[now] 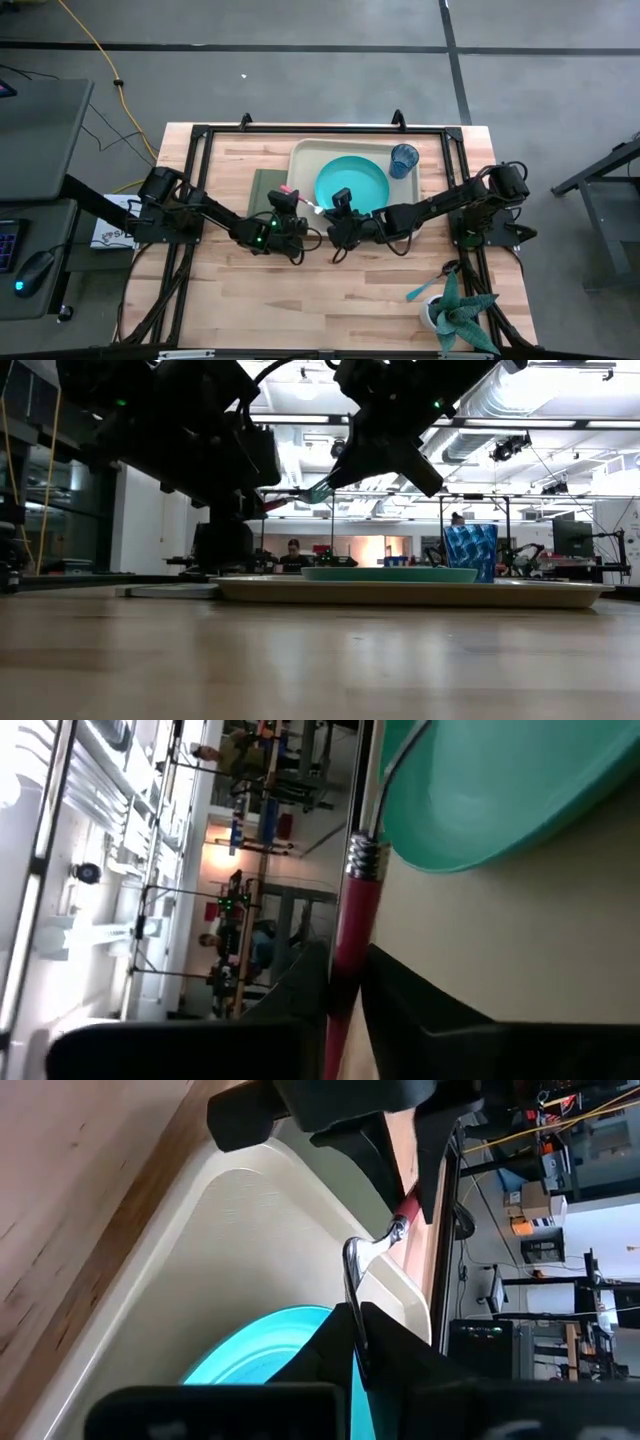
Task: Pick and place plate/cup/fork/spoon on tray
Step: Put the pink fork on the gray table tray to the left of the light blue plate
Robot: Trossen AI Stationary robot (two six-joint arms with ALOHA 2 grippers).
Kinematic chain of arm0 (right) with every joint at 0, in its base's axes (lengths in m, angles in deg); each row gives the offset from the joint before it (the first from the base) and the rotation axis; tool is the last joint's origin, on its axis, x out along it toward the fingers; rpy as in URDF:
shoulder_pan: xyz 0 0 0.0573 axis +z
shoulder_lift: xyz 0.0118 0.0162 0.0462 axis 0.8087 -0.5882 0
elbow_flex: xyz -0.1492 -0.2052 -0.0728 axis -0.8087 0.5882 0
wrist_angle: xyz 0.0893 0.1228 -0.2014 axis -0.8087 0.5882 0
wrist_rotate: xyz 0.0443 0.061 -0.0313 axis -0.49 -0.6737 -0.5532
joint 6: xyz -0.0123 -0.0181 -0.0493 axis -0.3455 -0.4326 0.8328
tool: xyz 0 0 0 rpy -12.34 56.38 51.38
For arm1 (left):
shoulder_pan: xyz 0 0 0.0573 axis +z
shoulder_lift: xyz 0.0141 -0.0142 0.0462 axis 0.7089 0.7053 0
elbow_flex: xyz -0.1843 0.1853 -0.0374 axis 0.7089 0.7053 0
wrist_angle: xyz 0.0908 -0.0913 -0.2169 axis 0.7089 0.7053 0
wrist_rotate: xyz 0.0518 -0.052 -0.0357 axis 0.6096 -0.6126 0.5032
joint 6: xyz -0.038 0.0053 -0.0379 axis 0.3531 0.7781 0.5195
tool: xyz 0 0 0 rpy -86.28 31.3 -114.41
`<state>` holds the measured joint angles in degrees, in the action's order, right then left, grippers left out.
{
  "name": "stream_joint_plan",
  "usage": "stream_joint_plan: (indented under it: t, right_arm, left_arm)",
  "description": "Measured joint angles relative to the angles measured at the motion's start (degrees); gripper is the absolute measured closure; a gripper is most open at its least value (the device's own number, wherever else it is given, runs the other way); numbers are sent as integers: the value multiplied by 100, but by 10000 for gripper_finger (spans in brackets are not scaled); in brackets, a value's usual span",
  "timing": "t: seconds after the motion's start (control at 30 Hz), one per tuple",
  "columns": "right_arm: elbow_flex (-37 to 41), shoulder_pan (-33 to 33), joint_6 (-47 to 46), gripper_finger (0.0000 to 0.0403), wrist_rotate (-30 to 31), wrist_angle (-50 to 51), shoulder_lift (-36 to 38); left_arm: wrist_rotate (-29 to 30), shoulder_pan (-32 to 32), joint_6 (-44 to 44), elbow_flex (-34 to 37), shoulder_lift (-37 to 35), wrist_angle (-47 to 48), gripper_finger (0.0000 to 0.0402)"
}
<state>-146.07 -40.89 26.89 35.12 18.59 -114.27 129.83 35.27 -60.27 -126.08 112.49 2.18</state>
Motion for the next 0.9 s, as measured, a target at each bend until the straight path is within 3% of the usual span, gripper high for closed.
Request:
stream_joint_plan:
  t: [0.3,0.57,0.73,0.9]
  right_arm:
    - [7,118,-305,402,468,908,199]
    - [7,394,-592,403,1357,1765,712]
    - [-136,650,-917,403,1003,2544,815]
    - [-786,1016,-1893,403,-721,3197,805]
  left_arm:
    - [-939,-4,419,-4,-236,156,284]
    - [-2360,-90,1748,-2,-1237,1231,235]
    - [-4059,-155,2605,2,-2336,1799,224]
    - [-6432,-160,2526,0,-3369,1664,226]
